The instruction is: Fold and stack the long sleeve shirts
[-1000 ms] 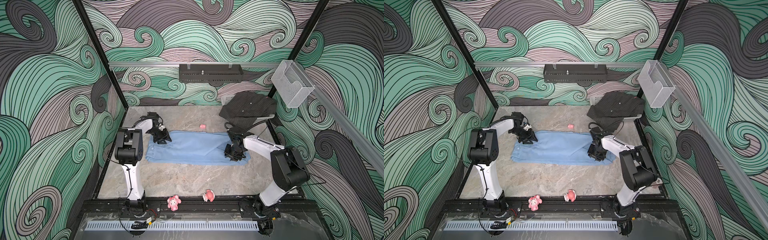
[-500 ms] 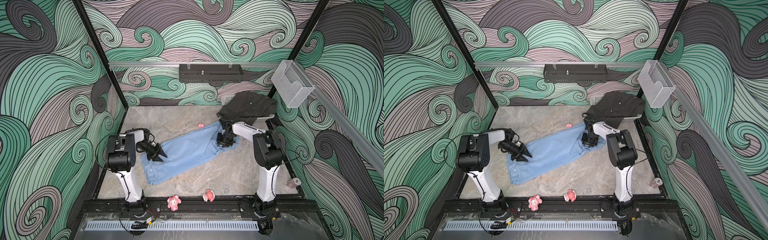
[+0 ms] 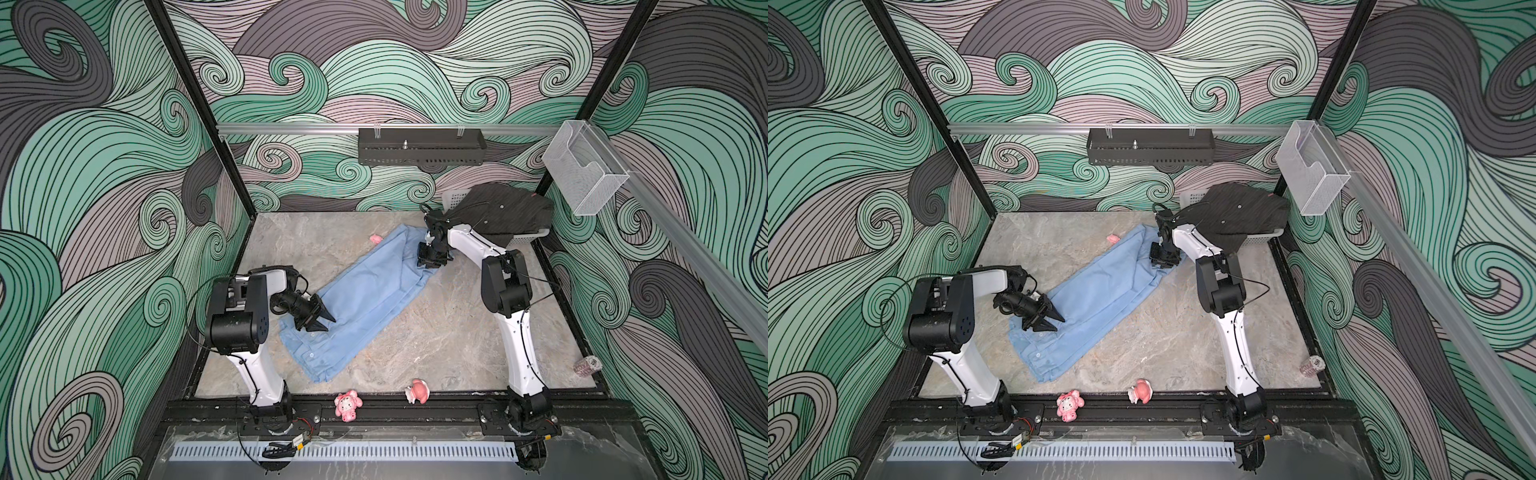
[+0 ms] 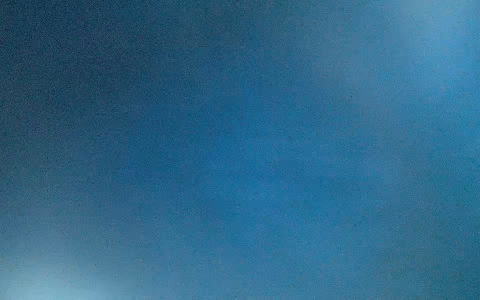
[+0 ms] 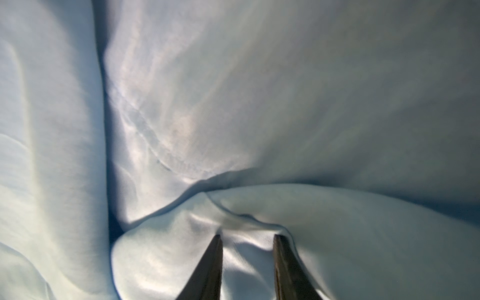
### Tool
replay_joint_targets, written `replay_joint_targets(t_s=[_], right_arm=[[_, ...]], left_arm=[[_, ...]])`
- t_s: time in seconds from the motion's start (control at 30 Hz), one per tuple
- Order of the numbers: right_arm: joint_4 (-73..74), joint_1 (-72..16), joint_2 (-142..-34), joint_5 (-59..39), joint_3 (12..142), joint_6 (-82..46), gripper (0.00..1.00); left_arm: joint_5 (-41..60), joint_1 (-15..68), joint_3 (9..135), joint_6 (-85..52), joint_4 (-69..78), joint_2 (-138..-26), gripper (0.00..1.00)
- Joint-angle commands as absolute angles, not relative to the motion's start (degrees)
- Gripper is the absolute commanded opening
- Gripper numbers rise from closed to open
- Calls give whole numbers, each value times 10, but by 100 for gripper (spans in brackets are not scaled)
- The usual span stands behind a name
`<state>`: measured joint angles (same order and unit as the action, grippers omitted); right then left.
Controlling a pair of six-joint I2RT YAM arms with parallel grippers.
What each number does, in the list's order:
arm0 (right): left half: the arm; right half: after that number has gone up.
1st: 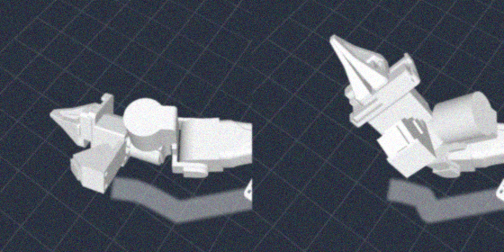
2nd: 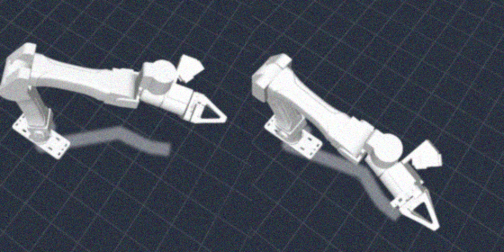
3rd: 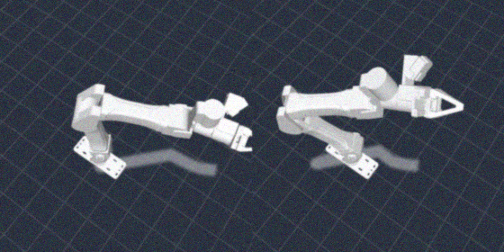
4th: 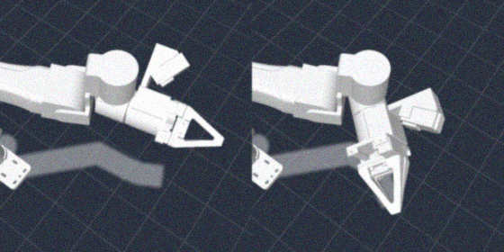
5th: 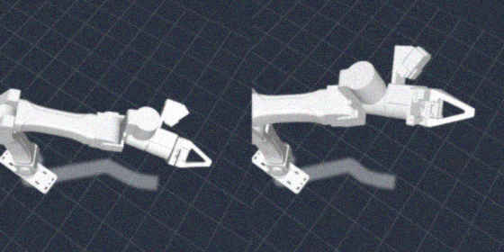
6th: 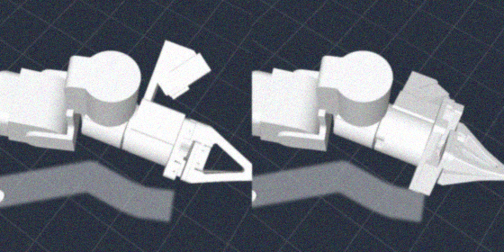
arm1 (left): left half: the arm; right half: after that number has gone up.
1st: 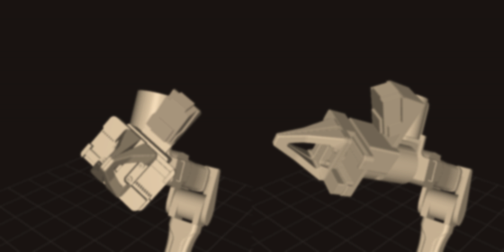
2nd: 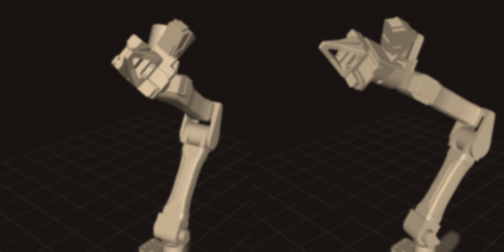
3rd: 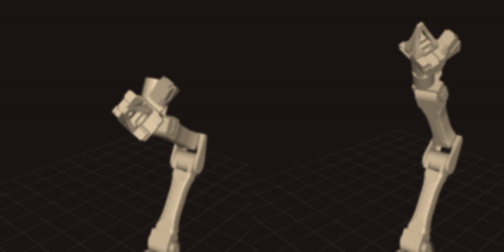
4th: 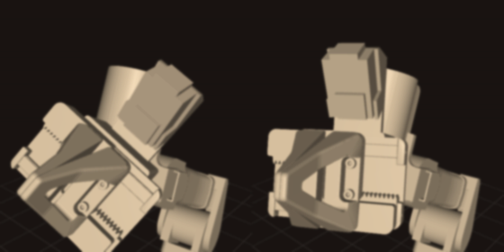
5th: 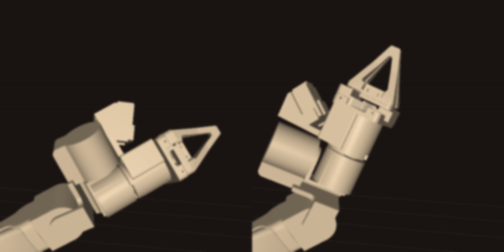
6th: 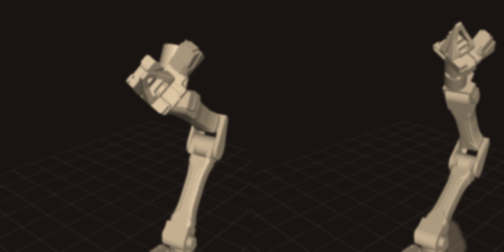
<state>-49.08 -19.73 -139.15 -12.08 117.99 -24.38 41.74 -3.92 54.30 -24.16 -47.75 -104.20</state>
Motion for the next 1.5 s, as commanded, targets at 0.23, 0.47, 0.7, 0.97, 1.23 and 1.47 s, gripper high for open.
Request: replay_joint_targets(t_s=[0.23,0.47,0.7,0.97,1.23,1.47], right_arm=[[-510,-208,-1495,-137,1350,-154,40],[-509,-214,-1454,-134,1406,-137,59],[-508,-214,-1311,-103,1306,-118,70],[-493,-208,-1126,-85,1037,-161,73],[-405,-207,-1086,-137,822,-238,72],[-393,-207,-1136,-138,806,-244,73]], left_arm=[[465,56,453,-375,-356,-991,41],[469,146,422,-509,-223,-993,41],[428,224,414,-639,-121,-984,42],[386,229,444,-651,-143,-919,48],[281,222,625,-420,-403,-857,66],[267,216,698,-270,-522,-999,79]])
